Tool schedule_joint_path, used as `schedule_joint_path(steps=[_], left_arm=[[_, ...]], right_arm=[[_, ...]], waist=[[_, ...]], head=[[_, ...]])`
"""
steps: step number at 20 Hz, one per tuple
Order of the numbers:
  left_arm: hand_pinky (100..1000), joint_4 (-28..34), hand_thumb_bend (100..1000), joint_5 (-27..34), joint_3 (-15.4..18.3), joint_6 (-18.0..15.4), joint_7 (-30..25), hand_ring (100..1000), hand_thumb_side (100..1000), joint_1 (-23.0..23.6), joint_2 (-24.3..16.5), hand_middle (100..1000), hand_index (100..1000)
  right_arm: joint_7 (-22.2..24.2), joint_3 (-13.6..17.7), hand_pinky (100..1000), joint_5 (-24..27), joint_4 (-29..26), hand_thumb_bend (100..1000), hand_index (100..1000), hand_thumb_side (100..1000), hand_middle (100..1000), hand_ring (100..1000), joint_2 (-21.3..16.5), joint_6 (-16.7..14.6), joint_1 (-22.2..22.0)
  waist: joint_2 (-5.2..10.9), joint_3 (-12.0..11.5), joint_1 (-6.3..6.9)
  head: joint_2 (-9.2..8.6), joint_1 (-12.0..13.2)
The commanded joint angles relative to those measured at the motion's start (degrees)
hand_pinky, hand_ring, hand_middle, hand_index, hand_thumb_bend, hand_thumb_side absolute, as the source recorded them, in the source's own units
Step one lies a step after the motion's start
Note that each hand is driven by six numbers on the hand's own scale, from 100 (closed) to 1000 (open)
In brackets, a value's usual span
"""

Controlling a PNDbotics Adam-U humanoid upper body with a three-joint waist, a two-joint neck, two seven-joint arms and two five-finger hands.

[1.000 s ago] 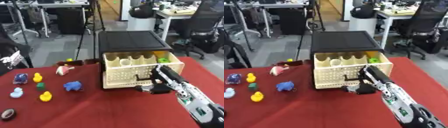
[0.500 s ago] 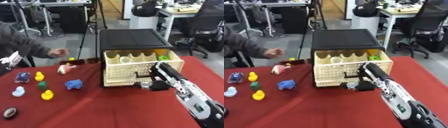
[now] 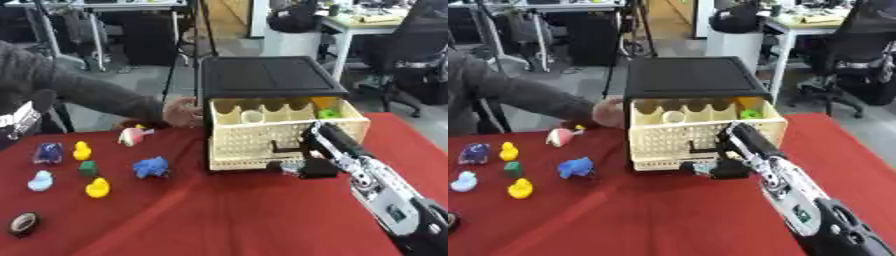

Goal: Pick up objects from table and place into drawer.

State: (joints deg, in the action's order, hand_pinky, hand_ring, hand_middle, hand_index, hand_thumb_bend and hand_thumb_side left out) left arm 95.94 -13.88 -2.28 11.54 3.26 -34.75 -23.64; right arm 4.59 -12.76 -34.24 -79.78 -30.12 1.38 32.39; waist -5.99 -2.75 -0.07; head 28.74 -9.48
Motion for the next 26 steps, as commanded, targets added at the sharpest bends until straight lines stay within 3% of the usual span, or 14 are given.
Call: schedule_joint_path(steps=[1, 9, 26], left_arm=[[375, 1.3, 683, 0.3, 0.7, -0.1, 0.1, 404, 608, -1.2, -0.5, 418, 624], [376, 1.5, 681, 0.4, 0.8, -0.3, 0.1, 404, 608, -1.4, -0.4, 419, 624], [378, 1.9, 680, 0.8, 1.1, -0.4, 0.2, 404, 607, -1.9, 0.0, 419, 624]], right_arm=[[0.1, -0.6, 100, -1.0, 2.3, 819, 669, 757, 130, 100, -0.9, 0.1, 0.1], [-0.1, -0.4, 100, -1.5, 3.8, 818, 529, 754, 132, 100, -1.2, 0.1, 1.0], [-1.5, 0.6, 100, -2.6, 7.5, 822, 531, 754, 132, 100, -1.6, 0.5, 2.8]], waist=[[0.02, -0.5, 0.32], [-0.55, -1.5, 0.64], [-1.25, -3.6, 0.98]], head=[[-0.66, -0.1], [-1.16, -0.2], [-2.41, -0.5]])
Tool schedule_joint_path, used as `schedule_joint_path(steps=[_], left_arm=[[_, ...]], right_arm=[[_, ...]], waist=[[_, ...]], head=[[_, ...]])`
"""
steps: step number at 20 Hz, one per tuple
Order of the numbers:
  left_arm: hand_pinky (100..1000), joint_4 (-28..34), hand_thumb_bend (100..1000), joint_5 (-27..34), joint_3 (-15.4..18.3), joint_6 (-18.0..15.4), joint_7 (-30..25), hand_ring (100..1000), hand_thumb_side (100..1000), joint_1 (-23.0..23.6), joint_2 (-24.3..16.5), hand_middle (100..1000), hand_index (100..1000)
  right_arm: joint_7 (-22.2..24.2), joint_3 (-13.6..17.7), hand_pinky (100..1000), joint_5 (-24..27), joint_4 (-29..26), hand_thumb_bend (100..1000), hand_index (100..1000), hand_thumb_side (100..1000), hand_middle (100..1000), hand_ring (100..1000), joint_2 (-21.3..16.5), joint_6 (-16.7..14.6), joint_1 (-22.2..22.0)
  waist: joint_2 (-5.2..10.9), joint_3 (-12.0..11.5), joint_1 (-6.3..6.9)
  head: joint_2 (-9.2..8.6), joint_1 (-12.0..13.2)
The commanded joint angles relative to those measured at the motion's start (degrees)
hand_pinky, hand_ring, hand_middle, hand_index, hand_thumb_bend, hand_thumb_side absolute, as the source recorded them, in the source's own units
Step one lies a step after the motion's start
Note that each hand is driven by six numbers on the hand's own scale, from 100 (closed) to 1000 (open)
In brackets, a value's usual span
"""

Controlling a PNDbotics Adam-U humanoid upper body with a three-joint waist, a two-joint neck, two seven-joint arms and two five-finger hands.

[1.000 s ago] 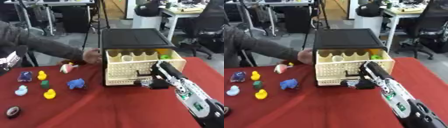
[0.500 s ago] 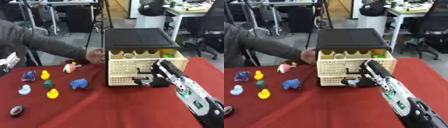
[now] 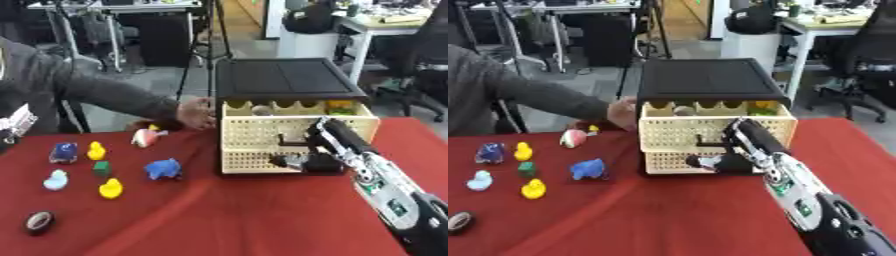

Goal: Pick up objects from table and place into drawer.

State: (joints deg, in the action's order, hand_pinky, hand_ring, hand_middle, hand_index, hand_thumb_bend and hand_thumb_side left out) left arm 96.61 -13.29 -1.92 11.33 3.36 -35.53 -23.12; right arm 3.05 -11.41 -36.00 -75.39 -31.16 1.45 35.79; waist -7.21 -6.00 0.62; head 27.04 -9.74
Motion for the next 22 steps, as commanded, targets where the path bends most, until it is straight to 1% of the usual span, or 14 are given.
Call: schedule_joint_path(steps=[1, 7, 22], left_arm=[[378, 1.3, 680, 0.3, 0.7, -0.2, 0.1, 404, 607, -1.2, -0.5, 419, 624], [379, 1.3, 679, 0.3, 0.8, -0.3, 0.1, 403, 608, -1.1, -0.5, 419, 624], [380, 1.2, 676, 0.3, 1.2, -0.3, 0.2, 403, 611, -0.7, -0.8, 418, 624]], right_arm=[[-0.1, -0.6, 100, -0.9, 3.2, 823, 530, 753, 132, 100, -0.7, 0.5, -0.6], [-0.7, 0.0, 100, -1.3, 3.4, 820, 530, 758, 130, 100, -1.8, 0.7, -0.6], [-1.7, 1.4, 100, -2.3, 2.9, 811, 538, 766, 127, 100, -4.5, 1.5, -2.3]], waist=[[-0.04, -0.4, 0.29], [-0.17, -0.7, 0.23], [-0.43, -0.2, -0.09]], head=[[-0.76, -0.2], [-0.94, -0.3], [-0.94, -0.1]])
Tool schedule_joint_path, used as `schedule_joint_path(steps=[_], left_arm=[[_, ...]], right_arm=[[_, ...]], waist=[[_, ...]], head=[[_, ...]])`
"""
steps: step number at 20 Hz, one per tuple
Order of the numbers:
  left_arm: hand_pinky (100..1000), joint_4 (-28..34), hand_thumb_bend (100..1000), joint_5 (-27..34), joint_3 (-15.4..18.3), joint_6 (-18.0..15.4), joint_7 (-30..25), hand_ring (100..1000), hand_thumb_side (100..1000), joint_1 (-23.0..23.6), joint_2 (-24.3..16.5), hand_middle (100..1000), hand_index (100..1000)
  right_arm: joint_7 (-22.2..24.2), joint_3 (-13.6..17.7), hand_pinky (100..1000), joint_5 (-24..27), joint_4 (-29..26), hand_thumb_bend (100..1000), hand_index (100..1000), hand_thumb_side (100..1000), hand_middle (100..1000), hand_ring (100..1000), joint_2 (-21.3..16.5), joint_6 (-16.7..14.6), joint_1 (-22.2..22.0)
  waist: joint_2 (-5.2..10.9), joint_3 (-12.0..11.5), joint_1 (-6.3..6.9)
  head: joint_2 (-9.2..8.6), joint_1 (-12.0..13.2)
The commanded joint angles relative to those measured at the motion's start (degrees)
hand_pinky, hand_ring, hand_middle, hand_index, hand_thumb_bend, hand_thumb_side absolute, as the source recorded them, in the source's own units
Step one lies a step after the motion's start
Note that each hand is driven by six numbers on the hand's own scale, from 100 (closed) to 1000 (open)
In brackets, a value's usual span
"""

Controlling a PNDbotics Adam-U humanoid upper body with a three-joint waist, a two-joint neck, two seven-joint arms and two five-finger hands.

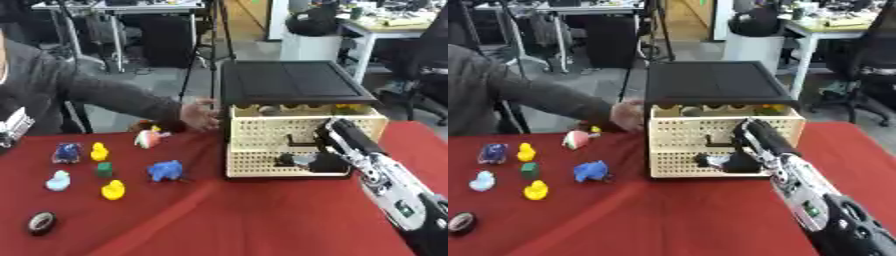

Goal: Pick up objects from table and place into drawer.

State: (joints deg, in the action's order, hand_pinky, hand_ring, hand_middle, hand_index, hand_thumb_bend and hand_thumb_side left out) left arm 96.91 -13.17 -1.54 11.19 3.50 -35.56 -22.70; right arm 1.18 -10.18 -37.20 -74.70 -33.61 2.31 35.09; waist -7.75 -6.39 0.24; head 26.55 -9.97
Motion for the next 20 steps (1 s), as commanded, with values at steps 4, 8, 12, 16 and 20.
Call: schedule_joint_path(steps=[4, 8, 12, 16, 20], left_arm=[[380, 0.9, 675, 0.2, 0.9, -0.2, 0.1, 402, 612, -0.7, -1.2, 418, 624], [380, 0.8, 674, 0.2, 0.9, -0.3, 0.1, 402, 613, -0.6, -1.0, 418, 624], [380, 0.8, 672, 0.3, 0.9, -0.3, 0.1, 402, 614, -0.6, -0.9, 418, 624], [381, 0.8, 672, 0.3, 0.9, -0.4, 0.0, 402, 614, -0.7, -0.8, 418, 624], [381, 0.8, 672, 0.4, 1.1, -0.4, 0.1, 400, 614, -0.6, -0.7, 418, 624]], right_arm=[[-0.1, 0.5, 100, -1.1, 2.4, 812, 565, 765, 128, 100, -2.2, 0.8, -1.7], [-0.3, 0.7, 100, -0.9, 2.7, 820, 603, 771, 129, 100, -2.0, 0.9, -1.3], [-0.6, 0.6, 100, -0.8, 3.2, 813, 631, 766, 130, 100, -1.2, 0.8, -0.3], [-1.2, 0.4, 100, -1.6, 3.6, 809, 681, 772, 129, 100, -0.5, 0.7, 0.6], [-2.2, 0.3, 100, -2.8, 3.8, 806, 695, 780, 128, 100, 0.1, 1.2, 1.0]], waist=[[0.06, 0.2, 0.27], [-0.01, 0.1, 0.35], [-0.13, -0.2, 0.49], [-0.28, -0.5, 0.68], [-0.31, -0.6, 0.85]], head=[[-0.44, 0.1], [-0.47, 0.0], [-0.53, -0.3], [-0.69, -0.5], [-0.73, -0.6]])
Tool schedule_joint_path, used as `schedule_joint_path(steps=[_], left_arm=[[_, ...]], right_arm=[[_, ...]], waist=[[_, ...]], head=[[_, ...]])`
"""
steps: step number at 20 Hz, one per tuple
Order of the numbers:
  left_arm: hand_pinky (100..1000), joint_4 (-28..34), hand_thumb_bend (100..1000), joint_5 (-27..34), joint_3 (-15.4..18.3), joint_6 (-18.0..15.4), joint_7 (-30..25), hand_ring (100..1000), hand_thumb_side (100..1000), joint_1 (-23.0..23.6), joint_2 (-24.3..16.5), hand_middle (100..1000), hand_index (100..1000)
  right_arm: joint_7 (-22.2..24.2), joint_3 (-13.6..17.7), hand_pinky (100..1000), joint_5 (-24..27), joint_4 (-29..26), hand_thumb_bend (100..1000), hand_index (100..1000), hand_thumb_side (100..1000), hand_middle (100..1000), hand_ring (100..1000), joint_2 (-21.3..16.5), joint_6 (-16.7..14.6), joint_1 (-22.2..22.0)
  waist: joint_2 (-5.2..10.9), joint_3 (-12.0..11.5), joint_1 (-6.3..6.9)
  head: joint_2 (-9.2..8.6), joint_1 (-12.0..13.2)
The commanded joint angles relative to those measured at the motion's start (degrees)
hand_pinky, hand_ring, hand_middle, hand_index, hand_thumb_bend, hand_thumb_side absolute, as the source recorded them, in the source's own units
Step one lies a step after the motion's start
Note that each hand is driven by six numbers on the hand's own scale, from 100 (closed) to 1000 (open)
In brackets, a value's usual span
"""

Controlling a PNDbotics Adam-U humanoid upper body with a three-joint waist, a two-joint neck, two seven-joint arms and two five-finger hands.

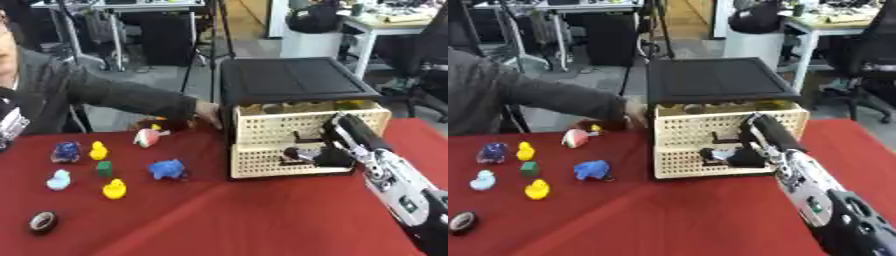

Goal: Pick up objects from table and place into drawer.

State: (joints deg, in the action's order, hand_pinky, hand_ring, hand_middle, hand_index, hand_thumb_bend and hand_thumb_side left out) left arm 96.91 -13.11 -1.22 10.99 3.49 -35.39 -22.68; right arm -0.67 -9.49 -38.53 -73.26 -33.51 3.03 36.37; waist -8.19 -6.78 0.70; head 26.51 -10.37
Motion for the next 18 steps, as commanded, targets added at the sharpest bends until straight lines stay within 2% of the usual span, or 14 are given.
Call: schedule_joint_path(steps=[1, 18], left_arm=[[381, 0.8, 672, 0.3, 0.8, -0.2, 0.1, 398, 614, -0.7, -0.7, 418, 624], [383, 0.7, 667, 0.5, 1.0, -0.3, 0.3, 392, 615, -0.7, -0.6, 415, 624]], right_arm=[[-0.7, -0.4, 100, -1.9, 2.4, 804, 696, 783, 127, 100, 0.0, 0.8, -0.2], [-7.5, -0.6, 100, -6.2, 1.9, 779, 696, 828, 123, 100, 0.9, 4.2, 1.7]], waist=[[0.13, -0.2, 0.42], [0.03, -0.7, 0.47]], head=[[-0.71, -0.2], [-1.02, -0.5]])
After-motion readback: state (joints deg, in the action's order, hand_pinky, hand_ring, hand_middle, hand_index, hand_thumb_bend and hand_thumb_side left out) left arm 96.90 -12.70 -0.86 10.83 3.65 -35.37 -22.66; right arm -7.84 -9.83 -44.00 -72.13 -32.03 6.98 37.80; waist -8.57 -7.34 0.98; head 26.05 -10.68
